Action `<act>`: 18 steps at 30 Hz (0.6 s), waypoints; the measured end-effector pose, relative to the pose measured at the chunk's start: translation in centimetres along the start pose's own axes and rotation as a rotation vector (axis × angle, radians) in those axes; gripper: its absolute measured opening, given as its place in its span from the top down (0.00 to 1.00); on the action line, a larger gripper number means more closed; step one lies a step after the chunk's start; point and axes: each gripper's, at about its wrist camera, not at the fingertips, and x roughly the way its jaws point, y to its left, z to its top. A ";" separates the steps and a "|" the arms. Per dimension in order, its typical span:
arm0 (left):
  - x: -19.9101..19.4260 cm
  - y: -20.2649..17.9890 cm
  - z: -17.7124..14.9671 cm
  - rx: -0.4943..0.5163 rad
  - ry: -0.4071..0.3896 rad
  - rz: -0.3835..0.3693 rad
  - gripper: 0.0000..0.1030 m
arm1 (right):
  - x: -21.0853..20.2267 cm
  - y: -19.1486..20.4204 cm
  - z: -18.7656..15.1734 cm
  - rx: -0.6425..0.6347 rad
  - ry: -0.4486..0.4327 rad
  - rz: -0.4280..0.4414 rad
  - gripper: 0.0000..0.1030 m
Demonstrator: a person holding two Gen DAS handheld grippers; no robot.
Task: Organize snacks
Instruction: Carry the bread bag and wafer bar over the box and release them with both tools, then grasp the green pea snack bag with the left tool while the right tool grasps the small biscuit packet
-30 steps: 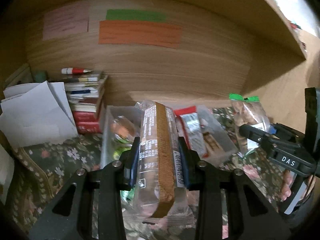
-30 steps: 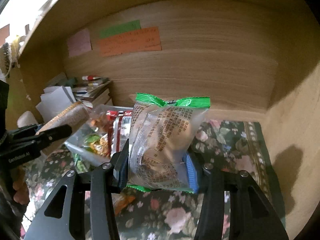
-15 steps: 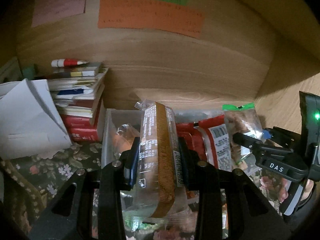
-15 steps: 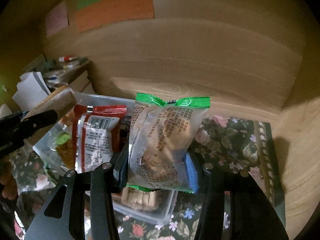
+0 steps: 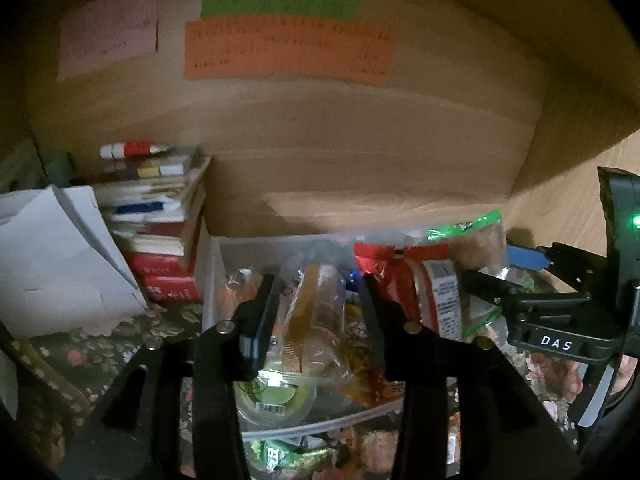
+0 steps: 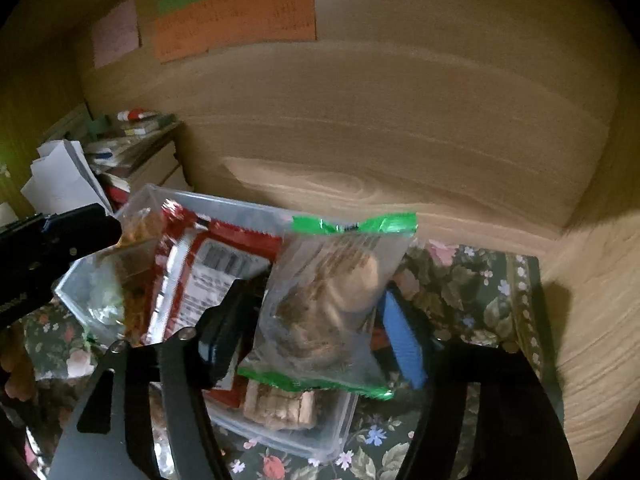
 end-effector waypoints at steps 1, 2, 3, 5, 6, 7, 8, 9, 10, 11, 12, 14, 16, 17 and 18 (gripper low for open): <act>-0.6 0.1 0.0 0.001 -0.007 0.002 0.57 | -0.4 0.1 0.0 0.000 -0.008 0.001 0.36; -1.1 0.2 0.0 0.001 -0.014 0.002 0.57 | -0.9 0.2 0.0 0.000 -0.020 0.002 0.35; -1.5 0.4 0.0 0.000 -0.018 0.000 0.56 | -1.5 0.3 0.0 0.000 -0.034 0.004 0.34; -2.6 0.5 -0.2 -0.004 -0.028 0.000 0.51 | -2.6 0.6 0.0 -0.004 -0.055 0.014 0.32; -3.0 0.6 -0.3 -0.004 -0.033 0.003 0.46 | -3.2 0.9 -0.1 -0.007 -0.068 0.021 0.32; -3.6 0.8 -0.6 -0.002 -0.041 0.009 0.41 | -3.6 1.2 -0.1 -0.010 -0.077 0.026 0.32; -4.0 0.9 -0.9 0.002 -0.044 0.014 0.39 | -4.2 1.5 -0.3 -0.015 -0.087 0.032 0.32; -4.3 1.0 -1.1 0.006 -0.045 0.019 0.37 | -4.8 1.9 -0.5 -0.023 -0.097 0.038 0.32; -4.7 1.1 -1.5 0.011 -0.043 0.023 0.36 | -5.3 2.2 -0.8 -0.030 -0.106 0.047 0.32; -5.2 1.1 -1.9 0.014 -0.040 0.025 0.35 | -5.6 2.4 -1.0 -0.033 -0.110 0.054 0.32; -5.4 1.3 -2.3 0.015 -0.035 0.027 0.32 | -5.9 2.8 -1.3 -0.037 -0.114 0.065 0.32; -5.5 1.7 -3.5 0.010 -0.019 0.030 0.24 | -6.3 3.4 -1.9 -0.040 -0.116 0.079 0.32; -5.5 1.9 -4.5 0.004 -0.002 0.036 0.17 | -6.3 4.0 -2.8 -0.036 -0.106 0.102 0.32; -5.3 2.1 -5.3 0.003 0.014 0.040 0.17 | -6.3 4.2 -3.0 -0.035 -0.100 0.107 0.32; -5.2 2.1 -5.8 0.006 0.026 0.042 0.17 | -6.1 4.5 -3.6 -0.035 -0.087 0.117 0.32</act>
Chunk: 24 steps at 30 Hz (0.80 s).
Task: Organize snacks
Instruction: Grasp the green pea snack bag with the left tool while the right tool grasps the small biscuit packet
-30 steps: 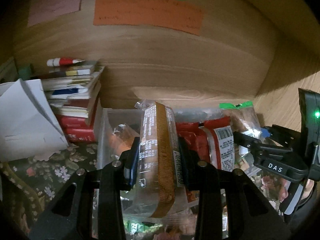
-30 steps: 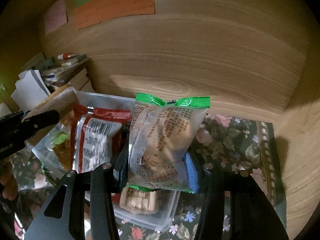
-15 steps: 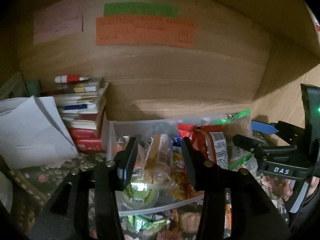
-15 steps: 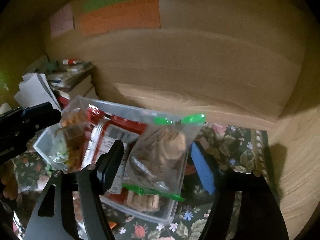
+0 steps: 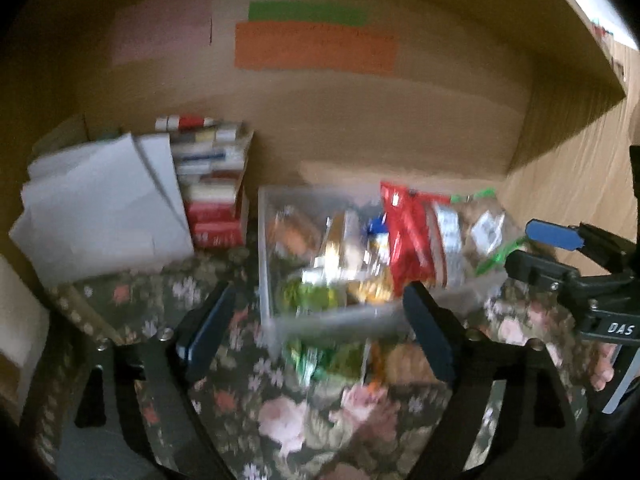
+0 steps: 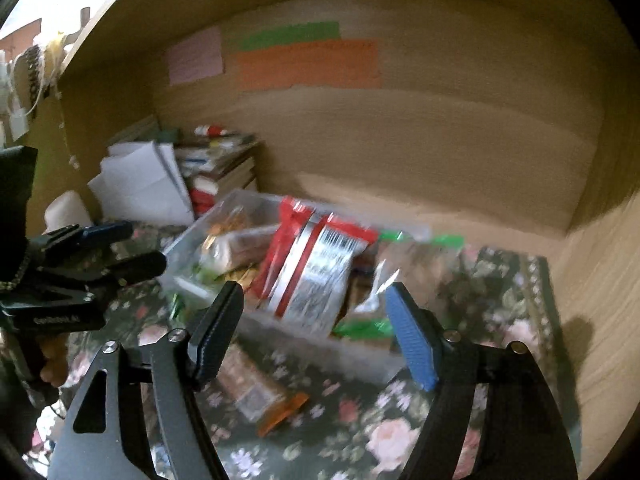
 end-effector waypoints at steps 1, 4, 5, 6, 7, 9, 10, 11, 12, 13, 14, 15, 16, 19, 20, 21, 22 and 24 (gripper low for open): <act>0.3 0.0 -0.6 0.004 0.012 0.000 0.17 | 0.1 0.2 -0.5 0.001 0.010 0.006 0.32; 1.6 0.2 -2.4 -0.001 0.069 -0.001 0.17 | 0.7 0.5 -2.1 0.010 0.048 0.027 0.32; 1.8 0.2 -2.8 -0.004 0.081 -0.004 0.17 | 1.1 0.7 -2.5 0.012 0.064 0.033 0.32; 2.3 0.4 -3.4 -0.009 0.099 -0.008 0.17 | 1.6 0.9 -3.1 0.011 0.086 0.042 0.32; 2.8 0.5 -3.8 -0.016 0.116 -0.010 0.17 | 1.8 1.1 -3.5 0.010 0.097 0.045 0.32; 3.6 0.6 -4.2 -0.029 0.140 -0.019 0.17 | 2.4 1.5 -4.2 0.003 0.132 0.055 0.32; 4.2 0.6 -4.4 -0.037 0.156 -0.024 0.17 | 2.7 1.7 -4.5 -0.001 0.146 0.062 0.32; 4.5 0.7 -4.5 -0.043 0.165 -0.026 0.17 | 2.9 1.9 -4.8 -0.007 0.159 0.069 0.32; 5.0 0.7 -4.6 -0.051 0.175 -0.030 0.17 | 3.3 2.2 -4.9 -0.013 0.174 0.076 0.32; 5.5 0.7 -4.7 -0.060 0.185 -0.032 0.18 | 3.6 2.4 -5.0 -0.017 0.184 0.081 0.32; 6.0 0.8 -4.7 -0.063 0.190 -0.033 0.19 | 4.1 2.5 -5.0 -0.021 0.195 0.088 0.32; 6.3 0.8 -4.8 -0.067 0.194 -0.035 0.23 | 4.7 2.7 -5.1 -0.026 0.213 0.097 0.32; 6.6 0.9 -4.7 -0.071 0.198 -0.040 0.26 | 5.0 2.9 -5.2 -0.028 0.222 0.100 0.32; 7.4 0.8 -4.7 -0.078 0.211 -0.067 0.32 | 6.4 3.3 -5.4 -0.047 0.263 0.114 0.32; 7.7 0.7 -4.7 -0.077 0.215 -0.074 0.33 | 6.8 3.5 -5.5 -0.054 0.273 0.115 0.32; 8.0 0.6 -4.8 -0.072 0.219 -0.074 0.40 | 7.0 3.7 -5.5 -0.060 0.278 0.114 0.32; 8.3 0.5 -4.8 -0.067 0.226 -0.074 0.44 | 7.1 3.8 -5.5 -0.064 0.283 0.113 0.32; 8.6 0.3 -5.0 -0.077 0.243 -0.079 0.48 | 7.6 4.0 -5.5 -0.070 0.293 0.117 0.35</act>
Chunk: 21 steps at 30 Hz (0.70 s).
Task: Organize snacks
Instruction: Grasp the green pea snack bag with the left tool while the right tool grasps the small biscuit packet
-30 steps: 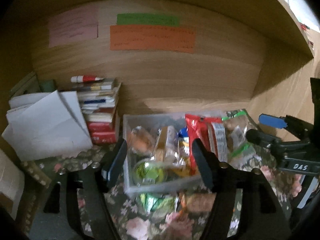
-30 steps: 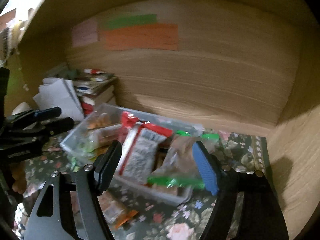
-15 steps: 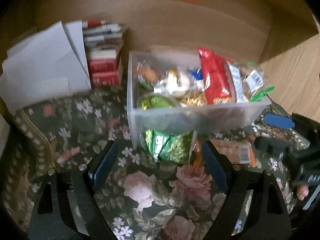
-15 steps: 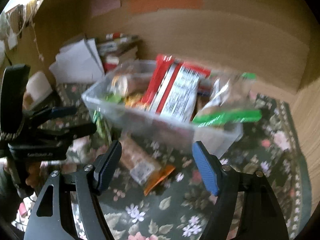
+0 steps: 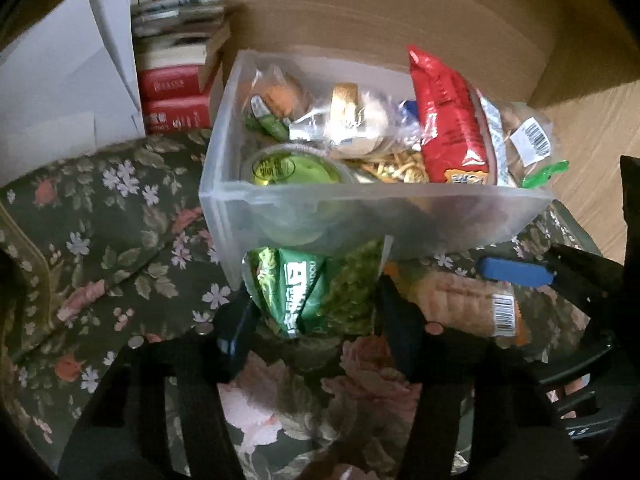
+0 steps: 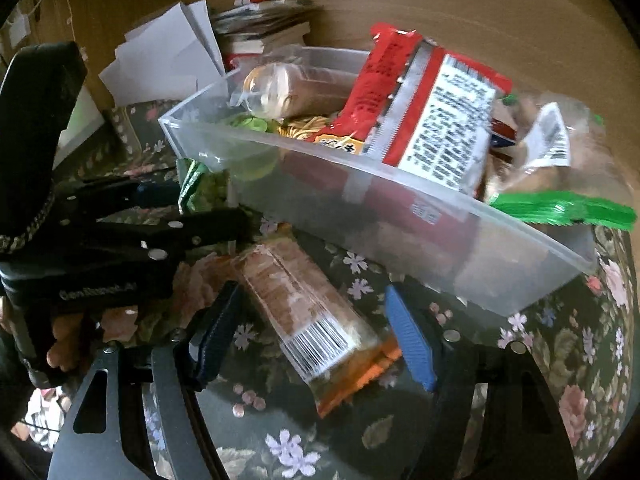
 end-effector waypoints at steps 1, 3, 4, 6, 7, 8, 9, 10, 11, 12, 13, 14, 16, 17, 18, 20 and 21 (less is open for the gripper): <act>0.1 0.1 0.0 -0.005 0.000 -0.005 0.49 | 0.2 0.1 0.1 -0.004 0.006 0.004 0.38; 0.2 0.2 0.0 -0.009 -0.005 -0.018 0.50 | 0.6 0.4 0.0 -0.020 0.015 0.002 0.45; 0.2 0.3 -0.1 -0.009 -0.008 -0.020 0.51 | 0.7 0.6 -0.1 -0.029 0.013 -0.004 0.47; -0.1 0.2 -0.4 -0.004 -0.021 -0.022 0.52 | 0.7 1.1 -0.1 -0.046 0.008 -0.008 0.54; -0.4 0.2 -0.5 -0.001 -0.029 -0.020 0.52 | 0.6 1.2 -0.2 -0.051 0.009 -0.004 0.61; -0.6 0.4 -0.6 0.001 -0.034 -0.020 0.52 | 0.4 1.4 -0.3 -0.054 0.006 -0.002 0.65; -1.0 0.4 -0.8 0.005 -0.043 -0.016 0.52 | 0.3 1.4 -0.4 -0.057 0.002 -0.007 0.66; -1.3 0.3 -1.0 0.007 -0.050 -0.016 0.53 | 0.1 1.5 -0.6 -0.061 -0.002 -0.016 0.68; -1.6 0.3 -1.3 0.009 -0.054 -0.017 0.53 | -0.2 1.5 -0.8 -0.061 -0.008 -0.023 0.68; -1.9 0.2 -1.5 0.010 -0.059 -0.018 0.53 | -0.5 1.4 -1.0 -0.057 -0.013 -0.024 0.68; -2.4 0.3 -1.7 0.011 -0.063 -0.019 0.53 | -0.8 1.3 -1.3 -0.052 -0.018 -0.025 0.68; -2.8 0.2 -1.9 0.011 -0.068 -0.018 0.53 | -1.2 1.2 -1.4 -0.047 -0.027 -0.031 0.68; -3.9 0.2 -2.1 0.014 -0.087 -0.020 0.53 | -2.0 0.9 -1.7 -0.040 -0.050 -0.047 0.68; -4.5 0.2 -2.2 0.015 -0.099 -0.021 0.53 | -2.5 0.8 -1.8 -0.035 -0.062 -0.048 0.68; -5.1 0.4 -2.1 0.016 -0.108 -0.023 0.53 | -3.2 0.7 -1.9 -0.028 -0.076 -0.048 0.68; -6.5 0.6 -1.9 0.020 -0.132 -0.031 0.53 | -4.6 0.6 -2.0 -0.023 -0.107 -0.059 0.68; -6.9 0.6 -1.8 0.022 -0.140 -0.034 0.53 | -5.1 0.5 -1.9 -0.022 -0.120 -0.064 0.68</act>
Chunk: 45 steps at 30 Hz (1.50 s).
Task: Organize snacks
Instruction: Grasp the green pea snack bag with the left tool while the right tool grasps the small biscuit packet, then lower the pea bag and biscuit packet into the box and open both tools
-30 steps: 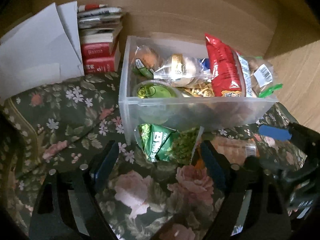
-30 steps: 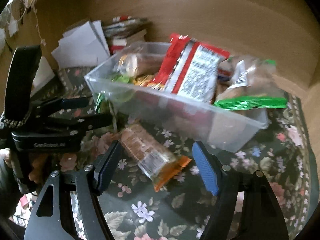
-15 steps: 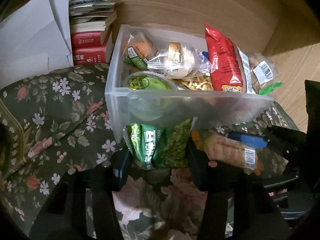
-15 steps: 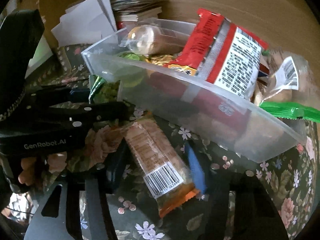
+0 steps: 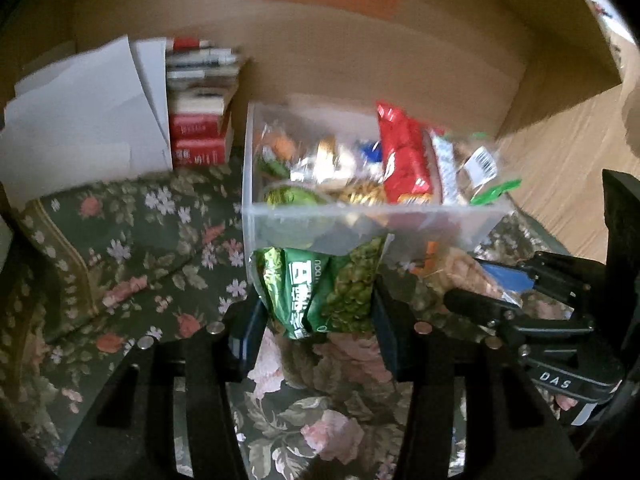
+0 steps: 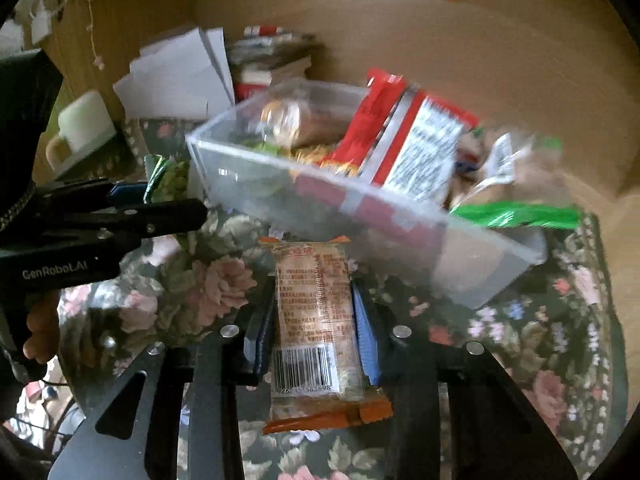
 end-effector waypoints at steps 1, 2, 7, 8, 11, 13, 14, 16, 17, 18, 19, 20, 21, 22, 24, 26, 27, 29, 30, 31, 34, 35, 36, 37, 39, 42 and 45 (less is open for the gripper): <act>-0.3 -0.1 0.2 0.001 -0.010 -0.003 0.53 | -0.4 -0.1 0.3 0.001 -0.013 -0.004 0.68; -0.8 -0.1 0.5 0.002 -0.021 -0.006 0.53 | -1.0 -0.3 0.4 0.003 -0.030 -0.010 0.68; -1.9 -0.6 2.3 0.009 -0.065 -0.010 0.53 | -3.4 -1.2 2.0 0.021 -0.110 -0.040 0.68; -2.3 -0.4 2.6 0.010 -0.072 -0.010 0.53 | -3.7 -1.3 2.3 0.025 -0.123 -0.048 0.68; -2.1 -0.6 4.1 0.011 -0.083 -0.009 0.53 | -4.2 -2.0 3.4 0.040 -0.157 -0.075 0.68; -1.9 -0.7 4.4 0.012 -0.087 -0.003 0.53 | -4.1 -2.5 3.9 0.052 -0.170 -0.090 0.68; -1.7 -0.5 4.6 0.011 -0.084 -0.006 0.53 | -4.1 -2.7 4.1 0.056 -0.174 -0.096 0.68; -1.0 -0.4 4.9 0.009 -0.076 -0.008 0.53 | -3.8 -3.3 4.7 0.071 -0.180 -0.110 0.68; -0.5 -0.4 5.2 0.012 -0.071 -0.001 0.53 | -3.5 -3.6 5.0 0.078 -0.180 -0.117 0.68; -0.2 -0.4 5.3 0.014 -0.067 0.005 0.53 | -3.1 -4.0 5.4 0.084 -0.179 -0.128 0.68; 0.3 -0.3 5.5 0.016 -0.063 0.009 0.53 | -2.8 -4.3 5.6 0.088 -0.178 -0.138 0.68; 0.6 -0.2 5.6 0.016 -0.058 0.010 0.53 | -2.5 -4.6 5.9 0.095 -0.175 -0.144 0.68; 1.0 -0.1 5.7 0.015 -0.054 0.010 0.53 | -2.0 -5.0 6.3 0.106 -0.171 -0.145 0.68; 1.2 -0.1 5.8 0.014 -0.051 0.009 0.53 | -1.8 -5.2 6.4 0.112 -0.169 -0.147 0.68; 1.9 0.0 6.1 0.013 -0.046 0.008 0.53 | -1.0 -5.7 6.9 0.119 -0.164 -0.162 0.68; 2.6 0.0 6.4 0.015 -0.041 0.007 0.53 | -0.4 -6.1 7.2 0.126 -0.157 -0.162 0.68; 2.8 -0.1 6.5 0.014 -0.038 0.006 0.53 | 0.0 -6.1 7.4 0.128 -0.153 -0.162 0.69; 3.4 -0.1 6.6 0.015 -0.031 0.004 0.53 | 0.5 -6.1 7.6 0.117 -0.149 -0.165 0.69; 3.6 -0.1 6.5 0.016 -0.029 0.003 0.53 | 0.8 -5.9 7.7 0.107 -0.146 -0.172 0.69; 3.7 -0.1 6.5 0.016 -0.029 0.003 0.53 | 1.0 -5.7 7.8 0.100 -0.142 -0.173 0.69; 3.8 0.0 6.4 0.013 -0.028 -0.002 0.51 | 1.6 -5.7 7.6 0.095 -0.125 -0.161 0.69; 3.9 0.1 6.4 0.013 -0.026 -0.002 0.51 | 1.8 -5.7 7.5 0.091 -0.118 -0.160 0.69; 3.8 0.2 6.4 0.012 -0.024 0.003 0.50 | 1.8 -5.6 7.5 0.088 -0.114 -0.159 0.68; 3.8 0.3 6.3 0.010 -0.025 0.013 0.48 | 1.7 -5.6 7.5 0.089 -0.108 -0.154 0.68; 3.8 0.4 6.2 0.008 -0.021 0.008 0.46 | 1.5 -5.6 7.4 0.095 -0.103 -0.146 0.67; 3.5 0.3 6.1 0.009 -0.018 0.001 0.42 | 1.2 -5.3 7.3 0.079 -0.102 -0.152 0.62; 2.7 -0.3 5.9 0.021 -0.035 0.011 0.35 | 0.4 -4.7 7.3 0.064 -0.129 -0.165 0.51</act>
